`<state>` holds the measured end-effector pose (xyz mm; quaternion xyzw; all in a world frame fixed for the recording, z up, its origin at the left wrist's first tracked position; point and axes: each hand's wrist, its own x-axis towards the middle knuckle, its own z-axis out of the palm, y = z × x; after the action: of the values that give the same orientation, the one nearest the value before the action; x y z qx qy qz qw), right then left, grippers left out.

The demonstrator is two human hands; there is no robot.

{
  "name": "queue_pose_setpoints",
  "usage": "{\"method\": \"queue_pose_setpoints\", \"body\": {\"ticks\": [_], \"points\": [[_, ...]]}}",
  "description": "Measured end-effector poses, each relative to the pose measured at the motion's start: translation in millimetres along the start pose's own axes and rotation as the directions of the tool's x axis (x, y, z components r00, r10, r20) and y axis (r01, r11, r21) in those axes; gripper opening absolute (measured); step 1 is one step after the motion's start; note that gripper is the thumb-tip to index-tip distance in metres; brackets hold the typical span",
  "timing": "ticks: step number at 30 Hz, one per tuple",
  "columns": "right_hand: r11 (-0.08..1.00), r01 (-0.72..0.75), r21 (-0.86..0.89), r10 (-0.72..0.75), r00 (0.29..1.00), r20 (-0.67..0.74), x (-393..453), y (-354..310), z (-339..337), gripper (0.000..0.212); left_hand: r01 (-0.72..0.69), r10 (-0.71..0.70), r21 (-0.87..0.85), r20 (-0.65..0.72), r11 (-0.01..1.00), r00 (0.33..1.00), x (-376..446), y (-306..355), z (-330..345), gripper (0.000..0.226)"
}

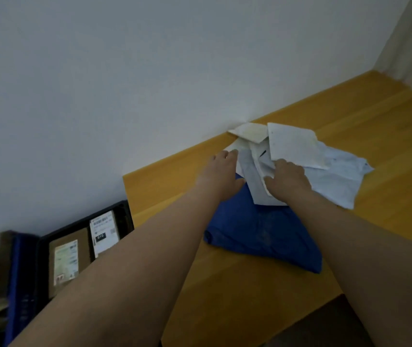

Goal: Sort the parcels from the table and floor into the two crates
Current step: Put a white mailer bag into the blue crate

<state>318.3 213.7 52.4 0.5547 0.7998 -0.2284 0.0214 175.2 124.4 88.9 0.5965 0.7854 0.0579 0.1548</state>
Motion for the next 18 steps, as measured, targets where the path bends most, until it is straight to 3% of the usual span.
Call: {"method": "queue_pose_setpoints", "body": {"ticks": [3,11,18], "points": [[0.999,-0.039,0.027,0.040,0.999,-0.027,34.5,13.1,4.0,0.042,0.053,-0.052,-0.032,0.024,0.998,0.998,28.8,-2.1,10.4,0.072],[0.993,-0.094,-0.065,0.093,0.995,-0.024,116.6,27.6,18.3,0.073,0.082,-0.080,-0.060,0.039,0.995,0.996,85.2,-2.2,35.2,0.072],[0.979,-0.131,-0.154,0.150,0.981,0.124,144.7,34.2,30.8,0.099,0.104,-0.101,-0.034,0.063,0.994,0.993,100.9,-9.0,46.4,0.069]]}}
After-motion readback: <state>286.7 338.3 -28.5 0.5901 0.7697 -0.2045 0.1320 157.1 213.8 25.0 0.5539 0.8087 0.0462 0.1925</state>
